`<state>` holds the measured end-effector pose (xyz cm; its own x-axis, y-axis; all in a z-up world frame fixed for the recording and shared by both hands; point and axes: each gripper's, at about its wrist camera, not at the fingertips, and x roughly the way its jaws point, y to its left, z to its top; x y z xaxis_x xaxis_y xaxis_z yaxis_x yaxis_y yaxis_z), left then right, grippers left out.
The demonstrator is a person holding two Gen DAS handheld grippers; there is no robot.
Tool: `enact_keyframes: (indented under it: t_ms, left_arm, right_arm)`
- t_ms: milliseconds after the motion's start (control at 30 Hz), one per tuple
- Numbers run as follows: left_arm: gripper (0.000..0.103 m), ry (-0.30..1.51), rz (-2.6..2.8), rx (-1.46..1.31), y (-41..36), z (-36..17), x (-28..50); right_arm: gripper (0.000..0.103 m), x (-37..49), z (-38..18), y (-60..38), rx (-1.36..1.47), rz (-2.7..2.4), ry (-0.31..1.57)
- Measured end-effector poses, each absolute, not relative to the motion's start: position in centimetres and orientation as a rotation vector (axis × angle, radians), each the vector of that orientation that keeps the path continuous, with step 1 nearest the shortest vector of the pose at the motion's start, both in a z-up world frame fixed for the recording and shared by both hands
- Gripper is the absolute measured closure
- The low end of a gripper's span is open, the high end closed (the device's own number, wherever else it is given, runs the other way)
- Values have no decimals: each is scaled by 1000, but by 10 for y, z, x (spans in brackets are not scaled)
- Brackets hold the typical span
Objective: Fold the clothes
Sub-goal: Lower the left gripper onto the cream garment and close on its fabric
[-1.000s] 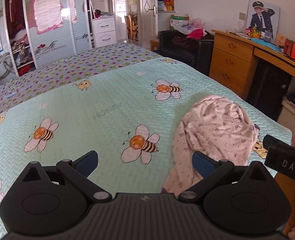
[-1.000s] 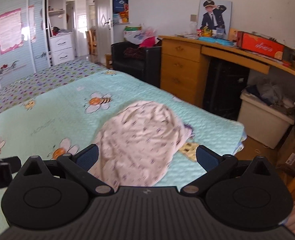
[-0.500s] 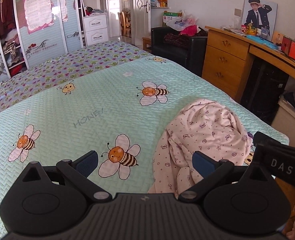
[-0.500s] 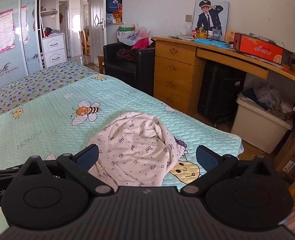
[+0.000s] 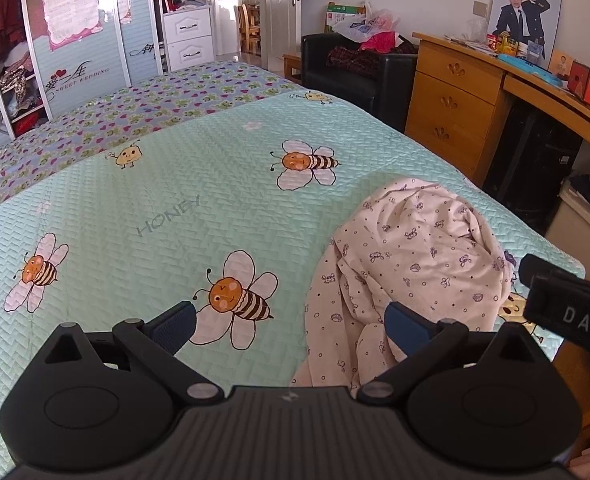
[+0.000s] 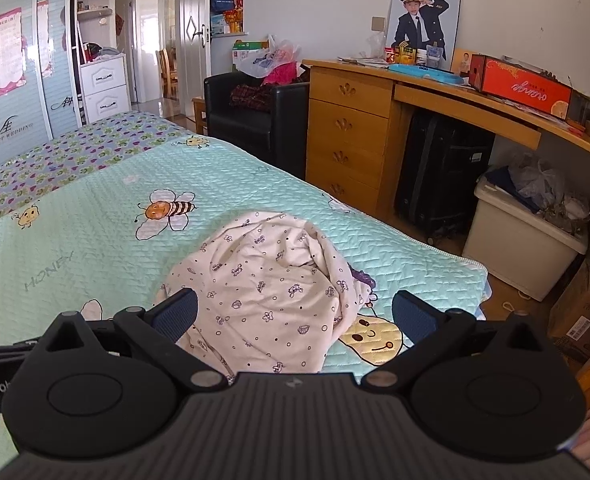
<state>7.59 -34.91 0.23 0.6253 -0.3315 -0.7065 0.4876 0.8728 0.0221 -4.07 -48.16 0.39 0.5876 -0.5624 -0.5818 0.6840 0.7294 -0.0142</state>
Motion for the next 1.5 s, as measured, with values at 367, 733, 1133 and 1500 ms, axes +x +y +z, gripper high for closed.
enact_keyframes:
  t_ms: [367,733,1133,1500]
  left_arm:
    - [3,847,-490,295,-373,-58,94]
    - [4,926,-484,366,-418,-108,126]
    - [0,1012,-476,270,-426,-167,147]
    - [14,891,-513,273,-427,-164,129]
  right_arm:
    - [0,-36,-53,-515,263,-745,688]
    - [0,5,-88,-561,344,-692,734]
    - [0,43,-173,-604,456,-590,790]
    - [2,38,-180,-589,337,-559,758]
